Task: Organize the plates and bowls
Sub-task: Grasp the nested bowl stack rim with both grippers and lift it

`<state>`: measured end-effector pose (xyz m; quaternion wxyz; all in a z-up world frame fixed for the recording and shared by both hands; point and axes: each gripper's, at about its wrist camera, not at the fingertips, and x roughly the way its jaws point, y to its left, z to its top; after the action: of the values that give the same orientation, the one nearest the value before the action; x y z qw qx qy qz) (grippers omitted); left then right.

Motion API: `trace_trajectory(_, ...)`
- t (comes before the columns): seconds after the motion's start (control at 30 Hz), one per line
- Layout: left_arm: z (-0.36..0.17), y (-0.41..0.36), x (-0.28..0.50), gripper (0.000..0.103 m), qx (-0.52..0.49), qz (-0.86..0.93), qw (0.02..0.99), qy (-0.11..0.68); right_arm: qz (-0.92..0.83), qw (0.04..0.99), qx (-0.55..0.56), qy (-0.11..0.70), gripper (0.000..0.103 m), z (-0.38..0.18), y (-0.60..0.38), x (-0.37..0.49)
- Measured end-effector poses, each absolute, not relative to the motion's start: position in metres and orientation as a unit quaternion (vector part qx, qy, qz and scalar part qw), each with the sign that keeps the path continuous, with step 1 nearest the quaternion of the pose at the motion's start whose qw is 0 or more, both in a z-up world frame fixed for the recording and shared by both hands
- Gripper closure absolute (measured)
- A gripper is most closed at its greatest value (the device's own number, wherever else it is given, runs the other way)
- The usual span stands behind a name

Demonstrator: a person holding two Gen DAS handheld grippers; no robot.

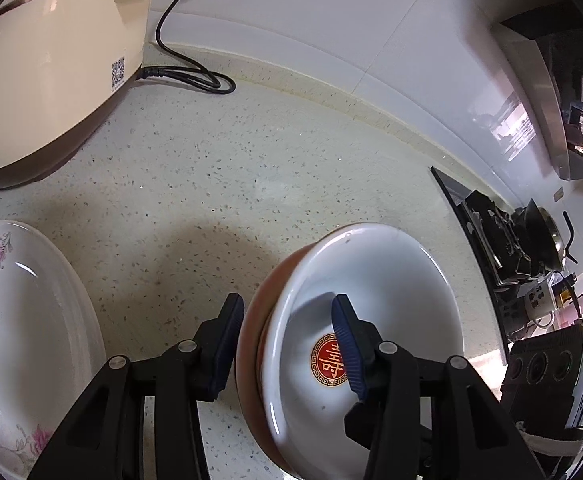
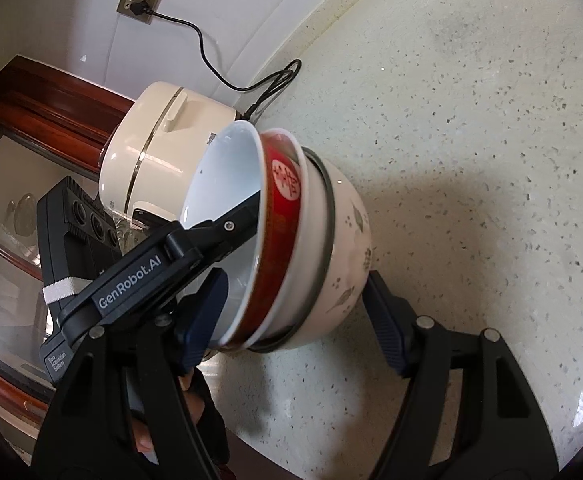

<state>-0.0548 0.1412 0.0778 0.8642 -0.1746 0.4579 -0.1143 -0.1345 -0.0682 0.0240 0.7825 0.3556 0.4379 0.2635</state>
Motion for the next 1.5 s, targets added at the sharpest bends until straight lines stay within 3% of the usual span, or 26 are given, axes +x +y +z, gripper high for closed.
trace_trajectory(0.9,0.126,0.214,-0.11,0.053,-0.207,-0.065,0.904,0.368,0.332,0.779,0.306,0.434,0.031,0.061,0.017,-0.134)
trace_trajectory(1.5,0.105,0.324,-0.125,0.051,-0.288,-0.002,0.885,0.365,0.378,0.76,0.246,0.467,0.031,0.069,0.114,-0.105)
